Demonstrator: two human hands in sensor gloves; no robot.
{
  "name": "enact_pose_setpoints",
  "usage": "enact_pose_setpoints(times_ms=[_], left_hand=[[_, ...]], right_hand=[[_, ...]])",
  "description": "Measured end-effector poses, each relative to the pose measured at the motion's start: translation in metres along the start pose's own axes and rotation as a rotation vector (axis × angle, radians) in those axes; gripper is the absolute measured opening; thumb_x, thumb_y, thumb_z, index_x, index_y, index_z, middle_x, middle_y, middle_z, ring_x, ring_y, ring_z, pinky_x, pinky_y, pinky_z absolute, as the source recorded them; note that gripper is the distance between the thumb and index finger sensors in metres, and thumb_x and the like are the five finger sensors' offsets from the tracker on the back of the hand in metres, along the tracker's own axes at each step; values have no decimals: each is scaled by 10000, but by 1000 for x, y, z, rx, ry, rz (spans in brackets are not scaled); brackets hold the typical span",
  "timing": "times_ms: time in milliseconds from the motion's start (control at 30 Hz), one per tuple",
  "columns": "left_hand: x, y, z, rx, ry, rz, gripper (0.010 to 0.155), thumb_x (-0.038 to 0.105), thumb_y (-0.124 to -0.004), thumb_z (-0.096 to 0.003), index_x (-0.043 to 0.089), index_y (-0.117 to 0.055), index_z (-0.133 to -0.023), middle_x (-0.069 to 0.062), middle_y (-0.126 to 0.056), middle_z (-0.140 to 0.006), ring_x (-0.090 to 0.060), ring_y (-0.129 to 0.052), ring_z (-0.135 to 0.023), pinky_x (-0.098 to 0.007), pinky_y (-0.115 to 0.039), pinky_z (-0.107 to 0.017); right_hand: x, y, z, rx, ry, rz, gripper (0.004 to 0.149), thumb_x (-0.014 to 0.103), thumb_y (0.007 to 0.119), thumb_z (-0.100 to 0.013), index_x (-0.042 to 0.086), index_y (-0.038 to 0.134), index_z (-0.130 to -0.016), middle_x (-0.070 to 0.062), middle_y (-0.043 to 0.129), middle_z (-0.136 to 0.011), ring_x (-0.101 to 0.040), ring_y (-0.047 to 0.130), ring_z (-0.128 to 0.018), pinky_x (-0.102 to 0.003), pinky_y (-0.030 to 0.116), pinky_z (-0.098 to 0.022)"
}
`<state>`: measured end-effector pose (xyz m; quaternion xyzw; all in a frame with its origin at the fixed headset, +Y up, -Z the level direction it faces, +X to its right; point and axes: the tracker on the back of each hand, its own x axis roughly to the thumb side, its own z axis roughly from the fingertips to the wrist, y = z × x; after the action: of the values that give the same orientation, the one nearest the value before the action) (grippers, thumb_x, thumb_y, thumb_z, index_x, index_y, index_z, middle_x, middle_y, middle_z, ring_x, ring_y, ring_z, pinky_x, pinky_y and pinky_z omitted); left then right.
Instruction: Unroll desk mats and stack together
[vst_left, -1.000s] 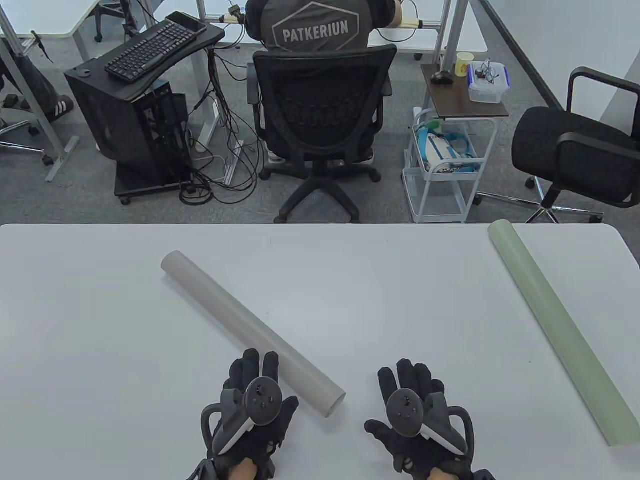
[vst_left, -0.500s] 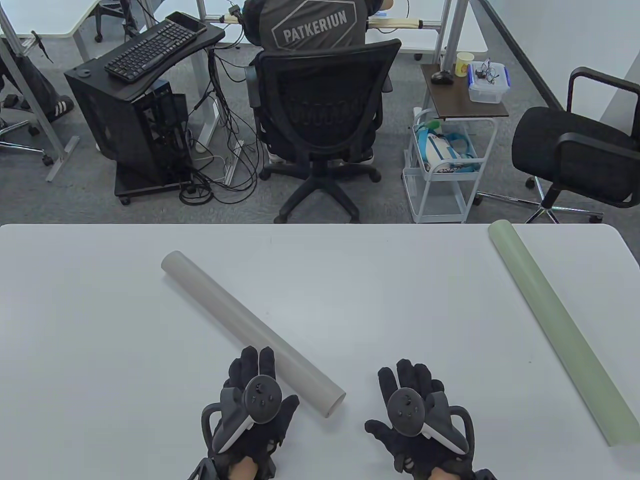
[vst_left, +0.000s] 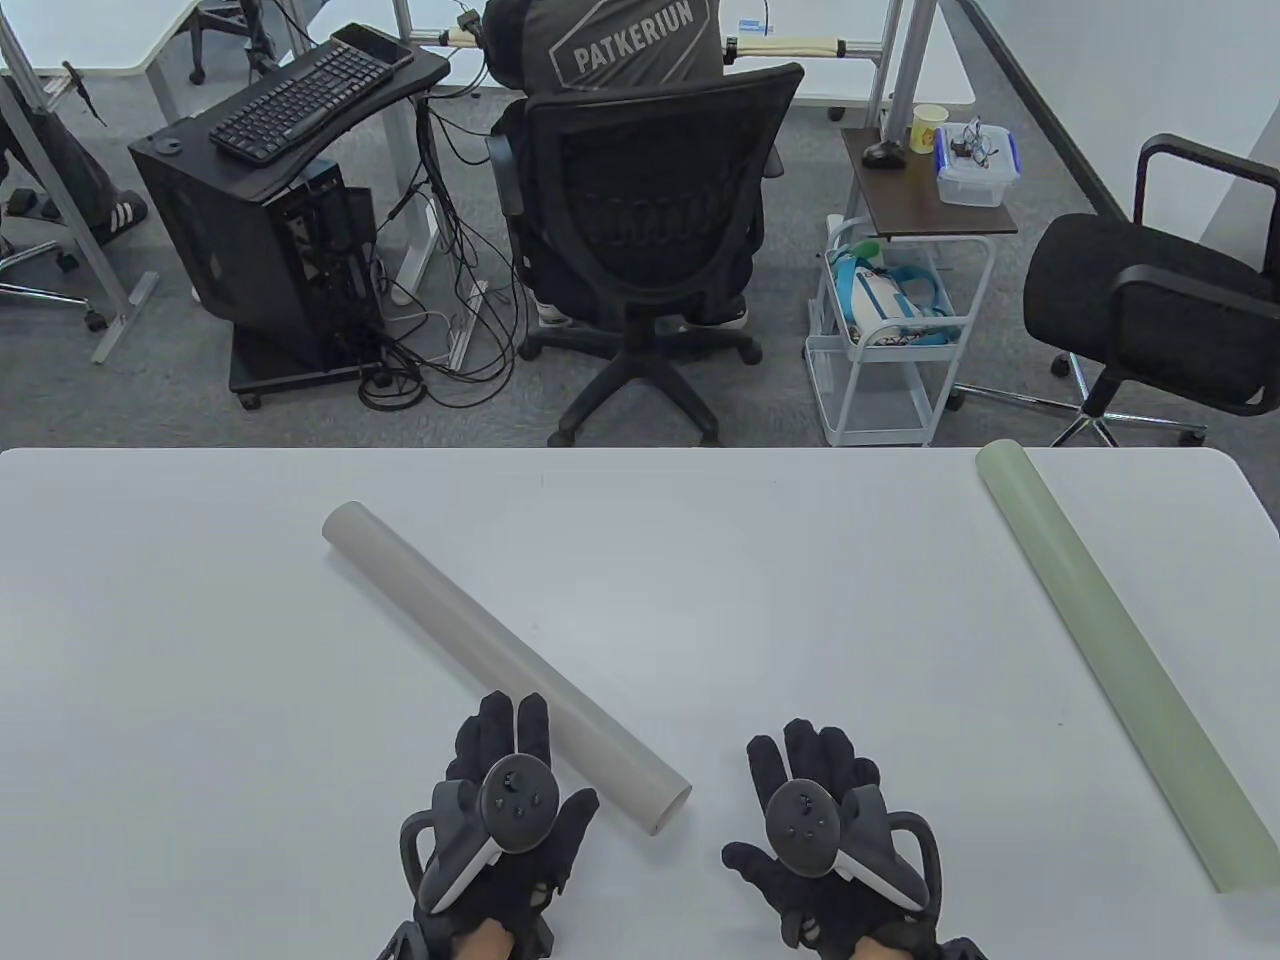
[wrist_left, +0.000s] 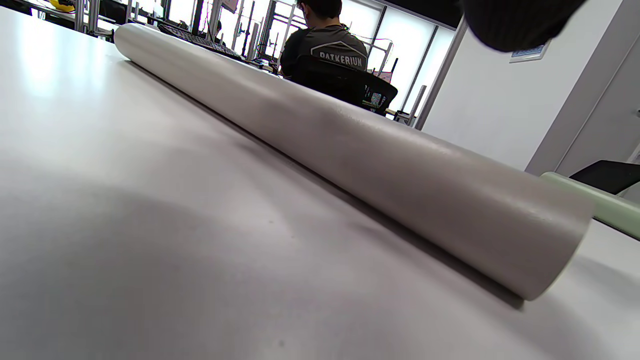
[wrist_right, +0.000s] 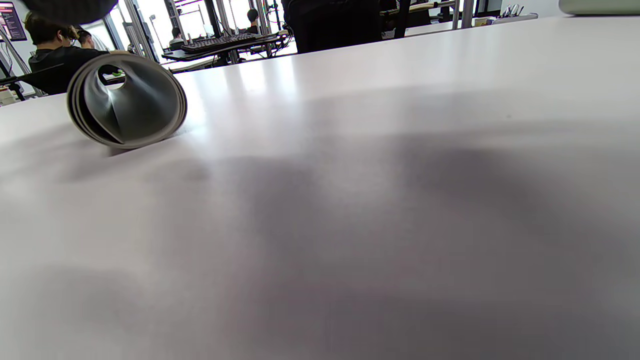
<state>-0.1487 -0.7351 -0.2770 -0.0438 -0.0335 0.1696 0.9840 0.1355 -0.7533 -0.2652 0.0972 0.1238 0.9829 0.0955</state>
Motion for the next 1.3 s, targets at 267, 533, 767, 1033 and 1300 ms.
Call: enact_pose_setpoints(times_ms=[267,533,767,1033,1300], left_hand=[[0,0,1,-15,-15,29,900,586,-685,-413,255,-84,-996,-190,-38,-1114,-514,-227,-1024,-647,-350,-721],[-2,1,1,-10,-7,39,901,584,-685,-413,252,-83,-996,-193,-36,-1112,-517,-224,-1022,-647,-352,-718],[-4,2,1,5,11,44,902,583,-685,-414,250,-81,-996,-196,-32,-1109,-518,-219,-1020,-647,-349,-718],[-7,3,-1,13,39,52,900,583,-682,-416,252,-78,-995,-199,-1,-1102,-519,-211,-1018,-646,-347,-719],[-10,6,-1,31,55,64,902,579,-680,-420,249,-66,-991,-198,15,-1095,-517,-201,-1017,-643,-344,-720]], right_hand=[[22,-1,-15,63,-26,46,904,646,588,-431,286,10,-1026,-104,-104,-1091,-457,-66,-979,-645,88,-690],[60,-24,-46,92,-67,37,926,666,579,-419,283,-16,-1017,-141,-109,-1088,-504,-62,-971,-670,109,-688],[94,-27,-86,202,-49,4,940,666,571,-422,266,-59,-995,-145,-124,-1079,-512,-72,-965,-670,110,-690],[104,-20,-121,311,31,45,1007,701,560,-399,201,-112,-959,-230,-123,-1049,-583,-8,-965,-712,189,-691],[132,-3,-135,367,9,103,1032,714,575,-395,177,-107,-954,-210,-24,-1096,-543,202,-1031,-670,344,-724]])
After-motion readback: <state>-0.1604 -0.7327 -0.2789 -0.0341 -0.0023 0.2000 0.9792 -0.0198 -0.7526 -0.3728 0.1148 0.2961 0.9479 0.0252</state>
